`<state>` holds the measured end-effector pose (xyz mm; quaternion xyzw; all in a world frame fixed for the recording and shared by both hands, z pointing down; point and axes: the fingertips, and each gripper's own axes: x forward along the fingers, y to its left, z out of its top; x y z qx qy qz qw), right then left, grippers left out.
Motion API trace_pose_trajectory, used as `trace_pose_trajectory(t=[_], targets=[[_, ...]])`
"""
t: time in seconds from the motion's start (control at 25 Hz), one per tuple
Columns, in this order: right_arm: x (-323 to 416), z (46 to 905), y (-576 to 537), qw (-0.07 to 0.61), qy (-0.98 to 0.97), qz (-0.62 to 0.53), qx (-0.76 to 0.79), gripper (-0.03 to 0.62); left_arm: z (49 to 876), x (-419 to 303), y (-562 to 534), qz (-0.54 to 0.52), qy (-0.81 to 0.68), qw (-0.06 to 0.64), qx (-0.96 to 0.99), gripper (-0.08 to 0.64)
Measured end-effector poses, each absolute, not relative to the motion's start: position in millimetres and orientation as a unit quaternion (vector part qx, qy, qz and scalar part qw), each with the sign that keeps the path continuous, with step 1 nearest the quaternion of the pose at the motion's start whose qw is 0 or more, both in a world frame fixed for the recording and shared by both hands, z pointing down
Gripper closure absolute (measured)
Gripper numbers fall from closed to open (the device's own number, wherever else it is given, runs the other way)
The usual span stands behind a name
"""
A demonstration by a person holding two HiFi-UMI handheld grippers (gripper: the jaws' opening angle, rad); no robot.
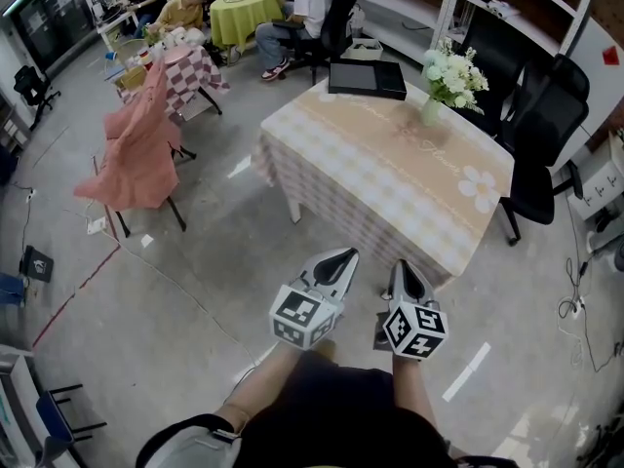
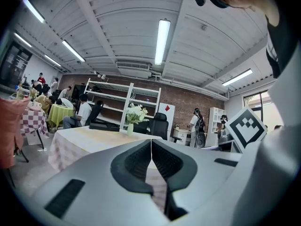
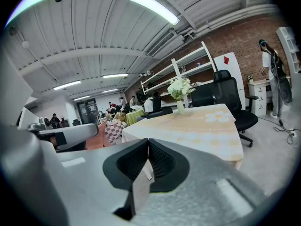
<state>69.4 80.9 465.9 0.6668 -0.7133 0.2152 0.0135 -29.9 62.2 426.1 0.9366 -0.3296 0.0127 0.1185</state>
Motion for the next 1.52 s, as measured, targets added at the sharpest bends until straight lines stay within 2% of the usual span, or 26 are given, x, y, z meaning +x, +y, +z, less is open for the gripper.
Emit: trace_pose_trajectory(t=[0.96, 1.52], targets=[[46.7, 481.4, 62.3, 0.011, -0.723, 0.235, 0.650, 0.589, 439.3, -63.1, 49.8, 0.023, -0.359, 0.118, 0.925, 0.548], [57.5, 488.6, -17.3, 0.016, -0.732, 0.245, 0.636, 0.589, 444.2, -53.1, -25.7, 0.025, -0.376, 0.119, 0.919, 0.548]])
